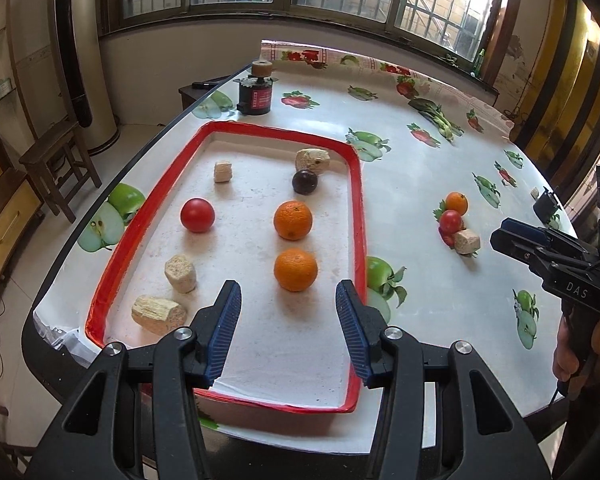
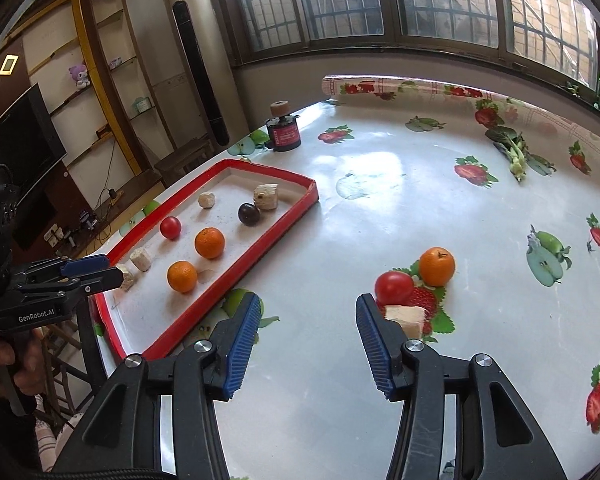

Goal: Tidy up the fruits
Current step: 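Move both grippers back to the remaining tomato and square cork block, then close left gripper on the red tomato while right gripper grasps the square cork block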

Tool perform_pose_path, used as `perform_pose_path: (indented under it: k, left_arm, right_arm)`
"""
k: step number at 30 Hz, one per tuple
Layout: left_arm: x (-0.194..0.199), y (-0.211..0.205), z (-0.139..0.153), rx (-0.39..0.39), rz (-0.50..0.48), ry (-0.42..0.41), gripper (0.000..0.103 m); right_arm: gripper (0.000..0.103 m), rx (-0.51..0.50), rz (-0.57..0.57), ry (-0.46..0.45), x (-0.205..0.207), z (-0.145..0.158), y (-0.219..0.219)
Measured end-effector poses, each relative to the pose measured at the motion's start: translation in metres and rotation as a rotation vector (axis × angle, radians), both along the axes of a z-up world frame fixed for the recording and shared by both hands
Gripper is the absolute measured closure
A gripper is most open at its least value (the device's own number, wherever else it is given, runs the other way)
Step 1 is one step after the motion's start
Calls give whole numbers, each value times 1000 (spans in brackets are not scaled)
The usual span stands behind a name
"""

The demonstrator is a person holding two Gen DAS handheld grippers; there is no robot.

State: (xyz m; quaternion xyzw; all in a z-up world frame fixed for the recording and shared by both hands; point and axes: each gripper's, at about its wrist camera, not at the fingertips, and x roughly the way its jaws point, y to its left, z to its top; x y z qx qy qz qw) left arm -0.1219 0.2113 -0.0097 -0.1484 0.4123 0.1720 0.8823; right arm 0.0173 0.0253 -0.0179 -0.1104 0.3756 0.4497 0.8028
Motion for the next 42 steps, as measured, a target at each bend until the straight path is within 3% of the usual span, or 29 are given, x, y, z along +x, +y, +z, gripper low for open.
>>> perform_pose_path:
  k: [13,26,27,28,35,42]
  left_arm:
    - [40,-48,4,-5,-118,-1,55]
    - [90,-64,0,-42,-161,6,55]
    - [97,-67,-1,-45,-172,9,55]
    - [103,-71,-3,-48,-186,12,55]
    - [160,-111,-22,-53,-312,48,56]
    - [199,-129,-51,-50,-344,114,56]
  right_arm:
    - [51,-28,-137,46,37,-25,-57]
    - [52,-81,-100,96,60,-61,-14]
    - [57,-88,-98,97,61,-63,-12]
    - [70,-88,-94,103,63,-64,-12]
    - [71,-46,-177,81,68,-50,-60]
    - [70,-17,-266,90,77,-43,-103]
